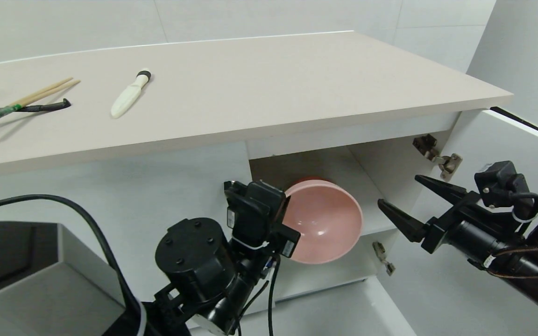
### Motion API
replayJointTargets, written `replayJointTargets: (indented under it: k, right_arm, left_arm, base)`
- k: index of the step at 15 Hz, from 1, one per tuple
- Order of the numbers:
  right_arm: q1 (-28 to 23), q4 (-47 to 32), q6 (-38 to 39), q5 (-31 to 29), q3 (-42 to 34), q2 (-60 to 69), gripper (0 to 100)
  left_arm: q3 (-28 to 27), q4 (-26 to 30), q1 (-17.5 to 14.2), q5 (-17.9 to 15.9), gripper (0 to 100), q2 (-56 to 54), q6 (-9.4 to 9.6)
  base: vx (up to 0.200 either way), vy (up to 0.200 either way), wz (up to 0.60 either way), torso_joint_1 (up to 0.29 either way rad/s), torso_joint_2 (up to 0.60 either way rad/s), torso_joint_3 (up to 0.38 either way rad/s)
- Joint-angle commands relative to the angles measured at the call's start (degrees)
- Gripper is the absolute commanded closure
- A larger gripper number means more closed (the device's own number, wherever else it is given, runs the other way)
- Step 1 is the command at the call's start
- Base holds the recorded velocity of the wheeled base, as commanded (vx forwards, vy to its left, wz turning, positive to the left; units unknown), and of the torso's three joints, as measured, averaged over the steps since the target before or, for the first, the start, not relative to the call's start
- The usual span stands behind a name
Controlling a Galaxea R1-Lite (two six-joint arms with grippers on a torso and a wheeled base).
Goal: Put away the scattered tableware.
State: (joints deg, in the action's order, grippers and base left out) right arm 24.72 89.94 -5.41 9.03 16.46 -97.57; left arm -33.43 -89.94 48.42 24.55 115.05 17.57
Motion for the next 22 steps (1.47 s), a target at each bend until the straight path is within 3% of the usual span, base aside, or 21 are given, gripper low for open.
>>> replayJointTargets:
  k: [1, 8, 12, 15, 19, 22]
  right_arm:
    - [0.0, 0.1, -0.1, 0.0, 0.1, 1.4, 0]
    - [-0.1, 0.1, 0.3, -0.1, -0.1, -2.4, 0]
    - [-1.6, 0.1, 0.6, -0.1, 1.6, -5.3, 0]
    - [-2.0, 0.1, 0.5, -0.1, 4.1, -6.9, 0]
    - [-2.2, 0.1, 0.3, -0.1, 6.3, -9.3, 0]
    - [-0.6, 0.1, 0.0, -0.1, 8.1, -9.2, 0]
  left_arm:
    - [-5.0, -0.1, 0.6, 0.7, 100, 5.5, 0.01]
    - [-21.7, -0.1, 0.6, 4.0, 100, 14.9, 0.1]
    - [-22.0, -0.1, 3.0, 4.0, 100, 14.7, 0.01]
    - [-22.1, -0.1, 3.1, 4.0, 100, 14.3, -0.08]
    - [-21.9, -0.1, 2.8, 4.0, 100, 11.5, -3.33]
    - [-21.2, -0.1, 2.6, 4.1, 100, 11.2, -3.5]
  base:
    - [0.0, 0.0, 0.0, 0.0, 0.0, 0.0]
    - [0.0, 0.0, 0.0, 0.0, 0.0, 0.0]
    - [0.0, 0.0, 0.0, 0.0, 0.0, 0.0]
    - [0.0, 0.0, 0.0, 0.0, 0.0, 0.0]
    - [0.0, 0.0, 0.0, 0.0, 0.0, 0.0]
    - [0.0, 0.0, 0.0, 0.0, 0.0, 0.0]
